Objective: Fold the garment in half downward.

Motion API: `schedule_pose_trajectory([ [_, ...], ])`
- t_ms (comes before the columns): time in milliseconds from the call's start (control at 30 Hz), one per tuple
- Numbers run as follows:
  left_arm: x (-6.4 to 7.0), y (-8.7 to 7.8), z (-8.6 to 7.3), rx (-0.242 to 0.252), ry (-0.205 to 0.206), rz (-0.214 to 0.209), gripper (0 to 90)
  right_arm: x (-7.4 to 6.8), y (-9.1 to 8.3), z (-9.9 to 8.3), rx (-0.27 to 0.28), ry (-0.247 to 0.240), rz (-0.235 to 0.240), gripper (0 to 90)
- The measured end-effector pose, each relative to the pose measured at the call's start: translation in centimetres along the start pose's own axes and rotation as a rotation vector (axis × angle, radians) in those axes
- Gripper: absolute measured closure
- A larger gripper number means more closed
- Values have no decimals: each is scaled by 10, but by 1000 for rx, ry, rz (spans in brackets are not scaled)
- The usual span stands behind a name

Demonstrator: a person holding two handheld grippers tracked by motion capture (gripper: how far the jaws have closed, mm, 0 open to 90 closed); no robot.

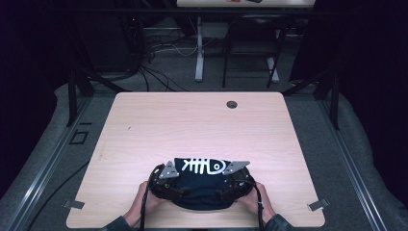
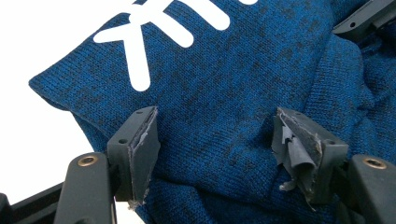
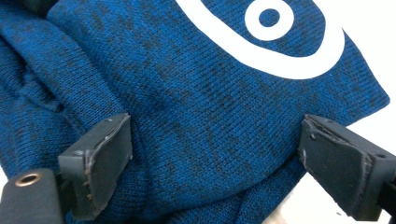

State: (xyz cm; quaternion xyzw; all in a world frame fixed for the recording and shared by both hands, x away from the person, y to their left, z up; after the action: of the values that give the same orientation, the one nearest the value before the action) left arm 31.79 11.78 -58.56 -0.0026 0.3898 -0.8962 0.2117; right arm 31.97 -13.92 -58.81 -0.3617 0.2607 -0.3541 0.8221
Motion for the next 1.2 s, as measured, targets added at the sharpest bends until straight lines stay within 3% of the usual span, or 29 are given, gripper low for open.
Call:
schedule_pose_trajectory([
  [333,-8,10,5,1,-12,32,318,17,6,10,6,15,-4,67],
  [533,-10,10,5,18,-21,30,300,17,7,12,-2,22,-24,54],
  [733,-11,2,8,59,-43,47,57,14,3,12,31,9,-43,27],
  [800,-11,-1,8,67,-48,58,21,12,-2,13,57,5,-37,21],
  [967,-19,-28,-1,92,-74,127,3,13,-26,10,121,21,-43,12],
  [1167,-32,-42,-21,75,-128,180,2,26,-51,-1,174,71,-78,13],
  [1200,-35,-47,-28,51,-126,210,2,30,-54,-3,166,70,-88,13],
])
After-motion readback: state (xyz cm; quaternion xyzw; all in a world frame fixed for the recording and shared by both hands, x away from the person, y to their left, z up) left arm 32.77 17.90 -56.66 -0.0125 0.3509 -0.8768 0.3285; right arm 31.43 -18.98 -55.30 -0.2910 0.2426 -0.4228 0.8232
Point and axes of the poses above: each handheld gripper's, and its own axes: y roughly forward along the jaws, z roughly out of its top, x roughly to its right, the point moved 2 cm from there along y, roughly forward along the jaws, and after that the axes turned 15 degrees about y, right-handed, at the moved point
